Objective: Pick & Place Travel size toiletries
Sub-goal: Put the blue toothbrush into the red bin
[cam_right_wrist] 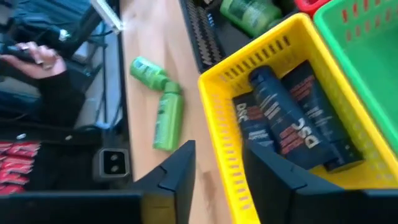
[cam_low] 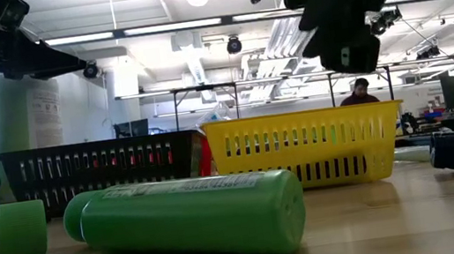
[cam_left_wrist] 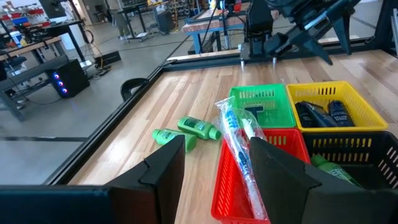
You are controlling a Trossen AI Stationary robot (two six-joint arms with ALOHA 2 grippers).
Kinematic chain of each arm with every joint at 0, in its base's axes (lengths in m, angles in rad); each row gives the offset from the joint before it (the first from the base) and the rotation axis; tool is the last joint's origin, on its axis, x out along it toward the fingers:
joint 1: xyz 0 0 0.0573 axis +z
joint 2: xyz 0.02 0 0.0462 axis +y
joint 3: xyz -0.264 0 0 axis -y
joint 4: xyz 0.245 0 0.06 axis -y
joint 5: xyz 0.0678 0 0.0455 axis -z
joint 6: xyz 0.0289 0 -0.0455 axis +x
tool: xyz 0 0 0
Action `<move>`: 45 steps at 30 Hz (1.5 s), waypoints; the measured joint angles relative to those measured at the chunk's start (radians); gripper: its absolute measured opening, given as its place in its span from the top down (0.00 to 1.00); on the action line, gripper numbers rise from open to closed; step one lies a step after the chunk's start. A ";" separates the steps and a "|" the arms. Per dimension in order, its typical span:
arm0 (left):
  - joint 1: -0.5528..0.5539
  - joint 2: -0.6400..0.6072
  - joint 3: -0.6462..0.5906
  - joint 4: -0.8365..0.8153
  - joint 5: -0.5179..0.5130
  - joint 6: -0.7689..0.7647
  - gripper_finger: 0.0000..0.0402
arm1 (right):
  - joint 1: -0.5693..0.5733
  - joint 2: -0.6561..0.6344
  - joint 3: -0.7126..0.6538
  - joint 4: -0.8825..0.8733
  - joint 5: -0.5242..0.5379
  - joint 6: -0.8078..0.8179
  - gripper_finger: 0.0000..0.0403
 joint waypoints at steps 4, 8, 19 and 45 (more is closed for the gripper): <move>0.000 0.000 0.000 0.000 0.000 0.000 0.56 | -0.017 -0.023 0.001 -0.038 -0.049 0.004 0.80; 0.000 0.000 0.000 0.000 0.000 0.000 0.56 | -0.024 -0.037 0.002 -0.091 -0.073 0.017 0.87; 0.000 0.000 0.000 0.000 0.000 0.000 0.56 | -0.025 -0.068 0.000 -0.281 -0.061 0.080 0.99; 0.000 0.000 0.002 0.000 0.000 0.000 0.56 | -0.292 -0.086 0.000 -0.089 -0.039 -0.378 0.99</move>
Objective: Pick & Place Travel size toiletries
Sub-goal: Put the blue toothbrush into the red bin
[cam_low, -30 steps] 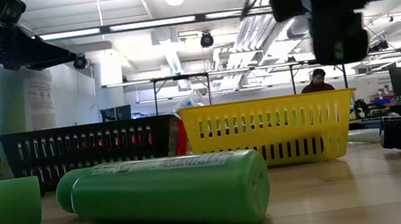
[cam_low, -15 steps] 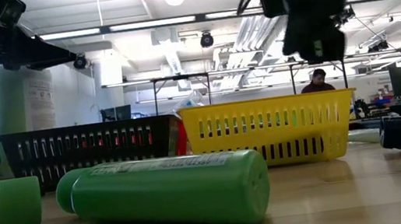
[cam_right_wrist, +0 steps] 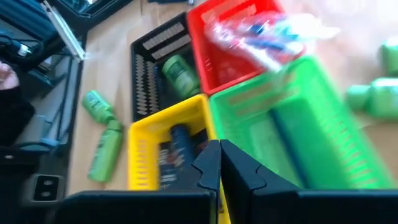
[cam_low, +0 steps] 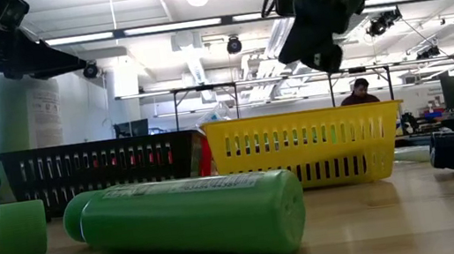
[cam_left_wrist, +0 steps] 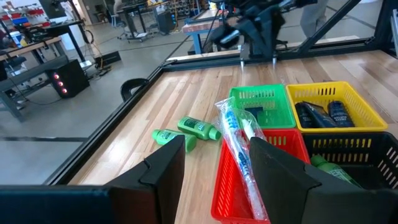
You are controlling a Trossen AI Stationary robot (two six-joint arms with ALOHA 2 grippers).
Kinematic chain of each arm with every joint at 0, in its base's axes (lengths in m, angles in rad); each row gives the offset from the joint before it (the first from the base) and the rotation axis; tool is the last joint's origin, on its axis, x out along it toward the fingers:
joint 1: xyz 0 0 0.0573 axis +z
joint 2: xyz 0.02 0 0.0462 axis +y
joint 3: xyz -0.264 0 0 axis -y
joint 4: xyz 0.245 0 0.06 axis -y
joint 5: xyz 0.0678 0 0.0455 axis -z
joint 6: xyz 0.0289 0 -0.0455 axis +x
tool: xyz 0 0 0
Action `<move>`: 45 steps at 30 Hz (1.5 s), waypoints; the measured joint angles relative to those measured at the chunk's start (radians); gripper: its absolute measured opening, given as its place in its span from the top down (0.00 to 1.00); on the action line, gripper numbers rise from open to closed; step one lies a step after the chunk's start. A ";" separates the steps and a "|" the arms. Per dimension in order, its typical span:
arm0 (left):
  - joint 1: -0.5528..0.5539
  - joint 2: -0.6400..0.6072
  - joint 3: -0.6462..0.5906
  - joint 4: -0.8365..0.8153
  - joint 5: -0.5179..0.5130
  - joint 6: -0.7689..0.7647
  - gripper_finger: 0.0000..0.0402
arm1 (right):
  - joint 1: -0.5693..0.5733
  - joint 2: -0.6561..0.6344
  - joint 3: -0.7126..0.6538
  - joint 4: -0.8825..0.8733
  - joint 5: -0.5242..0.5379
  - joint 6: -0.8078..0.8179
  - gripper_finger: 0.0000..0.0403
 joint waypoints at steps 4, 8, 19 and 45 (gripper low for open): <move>0.000 0.000 0.000 0.000 0.000 0.000 0.56 | -0.067 0.000 0.000 0.000 -0.001 -0.147 0.99; 0.000 0.000 0.000 -0.001 0.000 0.000 0.56 | -0.146 0.000 0.000 0.000 0.000 -0.306 0.99; 0.000 0.000 0.000 -0.015 0.000 0.000 0.56 | -0.270 0.001 0.000 0.000 0.109 -0.571 0.99; 0.000 0.000 0.000 -0.015 0.001 -0.032 0.56 | -0.019 0.002 0.001 -0.606 0.097 0.118 0.98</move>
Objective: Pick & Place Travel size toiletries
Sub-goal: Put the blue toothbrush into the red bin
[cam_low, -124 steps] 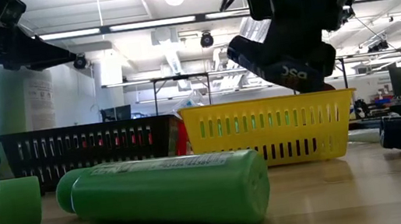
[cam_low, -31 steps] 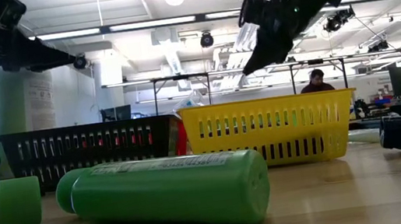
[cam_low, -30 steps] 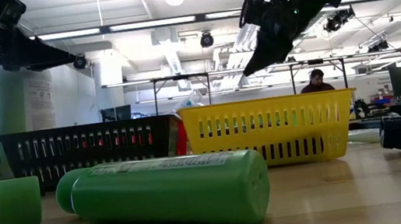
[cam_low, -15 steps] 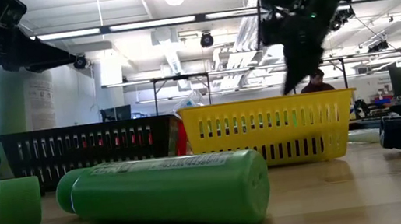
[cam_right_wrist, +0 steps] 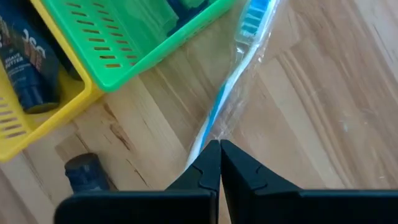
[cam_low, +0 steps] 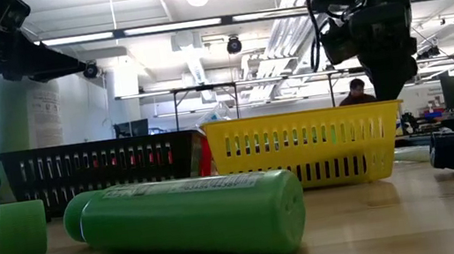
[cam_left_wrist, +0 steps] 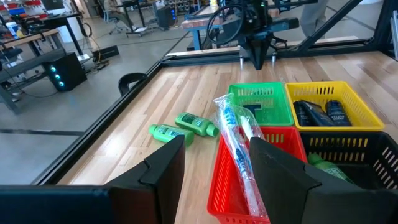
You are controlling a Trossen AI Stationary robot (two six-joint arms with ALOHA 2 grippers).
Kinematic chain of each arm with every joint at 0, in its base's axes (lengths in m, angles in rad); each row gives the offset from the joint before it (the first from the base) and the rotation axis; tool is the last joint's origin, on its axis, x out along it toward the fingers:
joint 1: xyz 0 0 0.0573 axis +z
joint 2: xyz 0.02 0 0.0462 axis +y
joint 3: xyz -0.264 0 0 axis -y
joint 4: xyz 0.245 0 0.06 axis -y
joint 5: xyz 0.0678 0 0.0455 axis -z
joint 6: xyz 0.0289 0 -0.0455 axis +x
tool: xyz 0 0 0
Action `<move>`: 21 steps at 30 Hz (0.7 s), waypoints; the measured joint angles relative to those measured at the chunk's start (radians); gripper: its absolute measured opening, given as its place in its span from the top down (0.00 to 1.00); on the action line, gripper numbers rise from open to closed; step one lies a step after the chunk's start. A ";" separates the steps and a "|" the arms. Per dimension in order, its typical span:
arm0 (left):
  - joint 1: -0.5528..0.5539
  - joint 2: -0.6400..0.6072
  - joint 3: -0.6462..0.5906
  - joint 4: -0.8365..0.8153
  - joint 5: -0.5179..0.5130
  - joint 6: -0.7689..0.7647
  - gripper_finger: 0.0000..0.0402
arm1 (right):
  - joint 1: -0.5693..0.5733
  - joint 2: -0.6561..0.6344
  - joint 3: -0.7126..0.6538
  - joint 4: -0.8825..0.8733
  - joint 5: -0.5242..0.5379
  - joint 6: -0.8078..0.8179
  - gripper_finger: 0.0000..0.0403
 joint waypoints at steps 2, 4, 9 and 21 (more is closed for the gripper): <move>0.000 0.000 0.000 0.000 0.000 -0.001 0.56 | 0.018 0.000 0.000 0.000 0.025 0.003 0.95; 0.000 0.000 0.000 0.000 0.000 -0.001 0.56 | 0.034 0.000 0.000 0.000 0.057 0.025 0.90; 0.000 0.000 0.000 0.000 0.000 -0.001 0.56 | 0.056 0.000 0.000 0.000 0.143 0.086 0.70; 0.000 0.000 -0.001 0.000 0.000 -0.002 0.56 | 0.077 0.000 -0.026 0.021 0.169 0.150 0.52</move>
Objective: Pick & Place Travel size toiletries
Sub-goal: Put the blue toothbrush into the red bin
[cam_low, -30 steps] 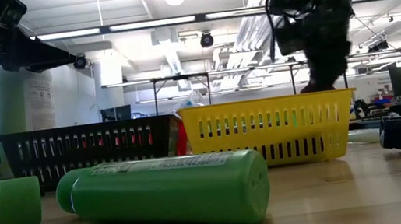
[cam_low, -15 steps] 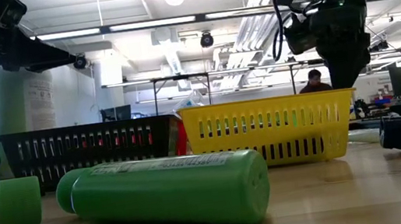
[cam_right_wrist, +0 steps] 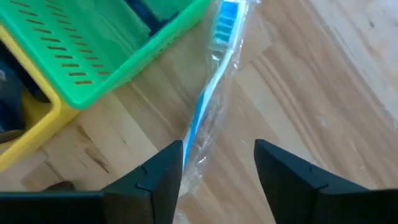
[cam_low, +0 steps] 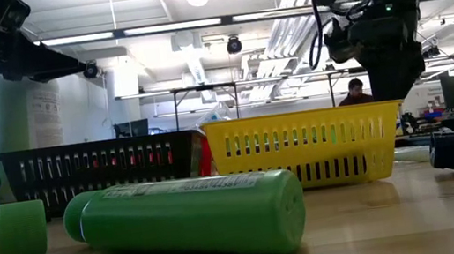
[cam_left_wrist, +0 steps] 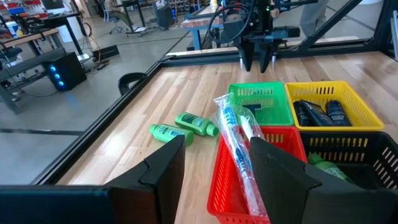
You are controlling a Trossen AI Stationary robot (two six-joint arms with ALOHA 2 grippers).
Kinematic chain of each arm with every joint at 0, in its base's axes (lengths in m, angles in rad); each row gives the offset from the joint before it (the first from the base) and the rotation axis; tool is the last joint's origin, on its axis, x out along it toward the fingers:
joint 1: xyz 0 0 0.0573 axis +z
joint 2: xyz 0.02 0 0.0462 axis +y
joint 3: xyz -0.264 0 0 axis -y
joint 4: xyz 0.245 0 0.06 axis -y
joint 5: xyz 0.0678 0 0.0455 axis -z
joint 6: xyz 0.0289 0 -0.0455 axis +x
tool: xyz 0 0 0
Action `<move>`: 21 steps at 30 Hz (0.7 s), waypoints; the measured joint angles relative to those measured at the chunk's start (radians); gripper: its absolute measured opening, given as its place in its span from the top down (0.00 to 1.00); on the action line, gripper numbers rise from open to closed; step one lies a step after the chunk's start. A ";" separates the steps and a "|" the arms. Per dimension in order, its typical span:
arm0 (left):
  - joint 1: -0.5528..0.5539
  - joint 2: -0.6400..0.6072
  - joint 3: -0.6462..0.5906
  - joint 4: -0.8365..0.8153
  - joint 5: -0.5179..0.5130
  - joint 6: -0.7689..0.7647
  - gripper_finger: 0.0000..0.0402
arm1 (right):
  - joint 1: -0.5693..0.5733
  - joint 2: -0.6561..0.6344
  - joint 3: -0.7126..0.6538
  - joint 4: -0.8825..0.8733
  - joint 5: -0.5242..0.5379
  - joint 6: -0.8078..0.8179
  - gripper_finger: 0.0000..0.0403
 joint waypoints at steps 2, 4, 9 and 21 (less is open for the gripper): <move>0.000 0.000 0.000 0.000 0.000 0.000 0.56 | 0.007 0.000 -0.020 0.025 0.001 0.016 0.52; 0.000 0.000 0.000 0.000 0.000 0.000 0.56 | 0.016 0.000 -0.037 0.053 0.001 0.033 0.52; 0.000 0.000 0.000 0.000 0.000 -0.001 0.56 | 0.042 0.000 -0.048 0.077 0.020 0.060 0.52; 0.000 0.000 0.000 -0.001 0.000 0.000 0.56 | 0.106 0.088 -0.049 0.117 0.079 0.063 0.52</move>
